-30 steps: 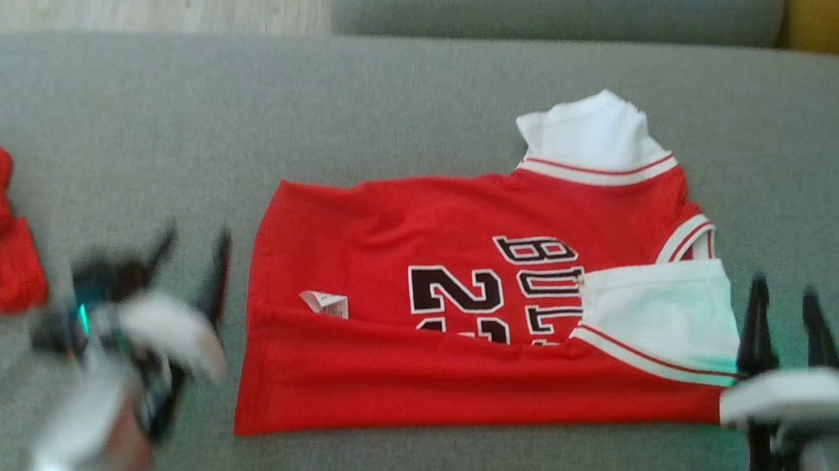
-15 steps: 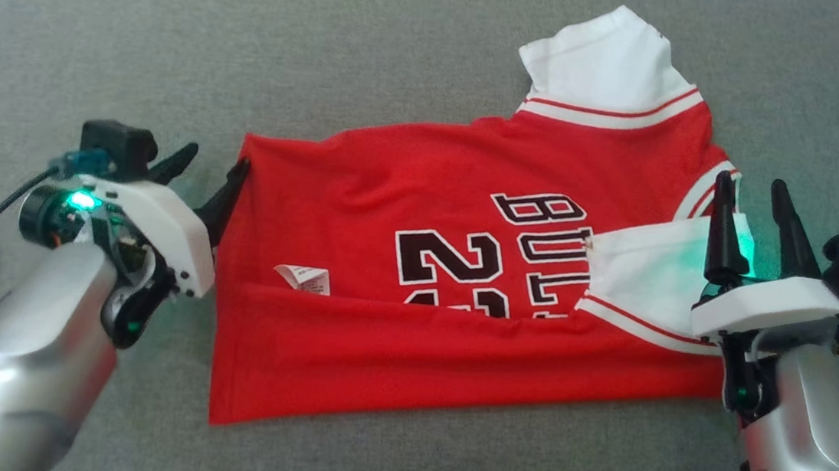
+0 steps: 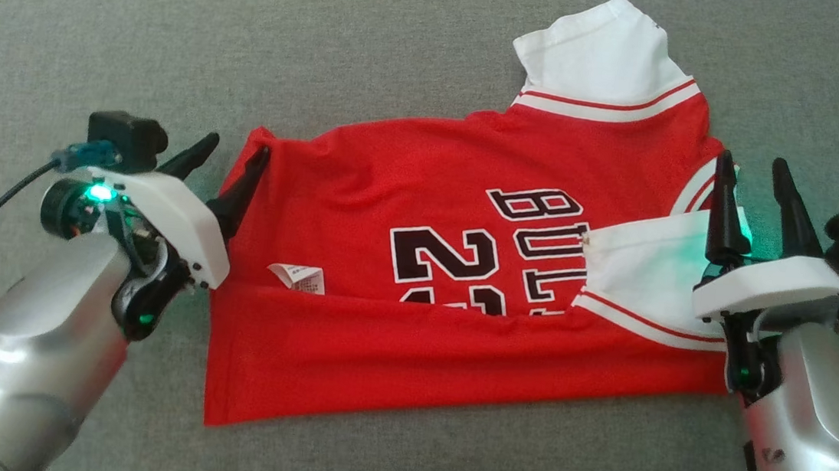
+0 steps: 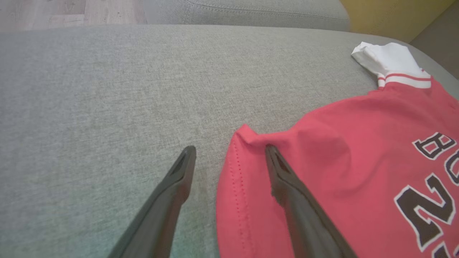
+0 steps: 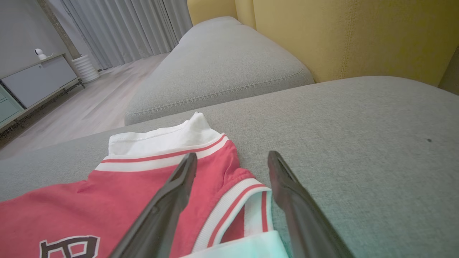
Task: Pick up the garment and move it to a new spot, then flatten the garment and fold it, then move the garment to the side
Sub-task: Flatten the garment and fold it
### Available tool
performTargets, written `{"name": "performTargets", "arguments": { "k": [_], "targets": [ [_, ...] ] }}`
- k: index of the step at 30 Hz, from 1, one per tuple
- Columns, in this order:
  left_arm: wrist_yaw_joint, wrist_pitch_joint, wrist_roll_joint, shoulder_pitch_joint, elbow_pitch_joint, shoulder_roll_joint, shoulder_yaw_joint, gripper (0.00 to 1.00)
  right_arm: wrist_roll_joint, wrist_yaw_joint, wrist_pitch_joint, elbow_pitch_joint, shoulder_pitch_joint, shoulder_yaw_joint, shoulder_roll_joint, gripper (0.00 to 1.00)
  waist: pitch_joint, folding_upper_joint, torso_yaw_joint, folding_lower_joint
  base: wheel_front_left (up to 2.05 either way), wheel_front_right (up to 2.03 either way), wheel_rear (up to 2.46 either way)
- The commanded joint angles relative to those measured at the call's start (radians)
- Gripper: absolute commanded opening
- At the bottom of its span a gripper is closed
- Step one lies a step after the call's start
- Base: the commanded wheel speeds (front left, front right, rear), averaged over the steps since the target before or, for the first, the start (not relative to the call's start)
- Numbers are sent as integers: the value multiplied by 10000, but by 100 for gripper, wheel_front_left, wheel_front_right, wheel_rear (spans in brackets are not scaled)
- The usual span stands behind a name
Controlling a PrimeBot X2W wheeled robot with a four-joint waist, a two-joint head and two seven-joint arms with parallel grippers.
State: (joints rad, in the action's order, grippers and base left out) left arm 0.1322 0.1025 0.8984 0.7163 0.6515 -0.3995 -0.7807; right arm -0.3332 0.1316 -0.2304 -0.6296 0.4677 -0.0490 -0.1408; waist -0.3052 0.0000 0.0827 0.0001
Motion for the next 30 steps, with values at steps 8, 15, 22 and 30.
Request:
{"name": "performTargets", "arguments": {
  "k": [8,15,22,30],
  "targets": [
    [-16,-363,368,925,416,-408,-583,100,-50,-9,-196,31,477,-554,-53,100,-71,0,14,-1,0,0,0],
    [-16,-547,625,1130,1048,-235,-1212,25,-108,-9,-233,-67,611,-720,-55,100,-153,0,54,-1,0,0,0],
    [-16,-1231,728,1423,1549,-166,-1366,0,-161,-9,-212,-181,886,-787,-201,100,-149,0,-6,-1,0,0,0],
    [-540,-2777,98,2096,2133,33,-1271,0,155,-9,1320,-1001,2662,-1050,-997,100,-162,0,-883,-1,0,0,0]
  ]
}}
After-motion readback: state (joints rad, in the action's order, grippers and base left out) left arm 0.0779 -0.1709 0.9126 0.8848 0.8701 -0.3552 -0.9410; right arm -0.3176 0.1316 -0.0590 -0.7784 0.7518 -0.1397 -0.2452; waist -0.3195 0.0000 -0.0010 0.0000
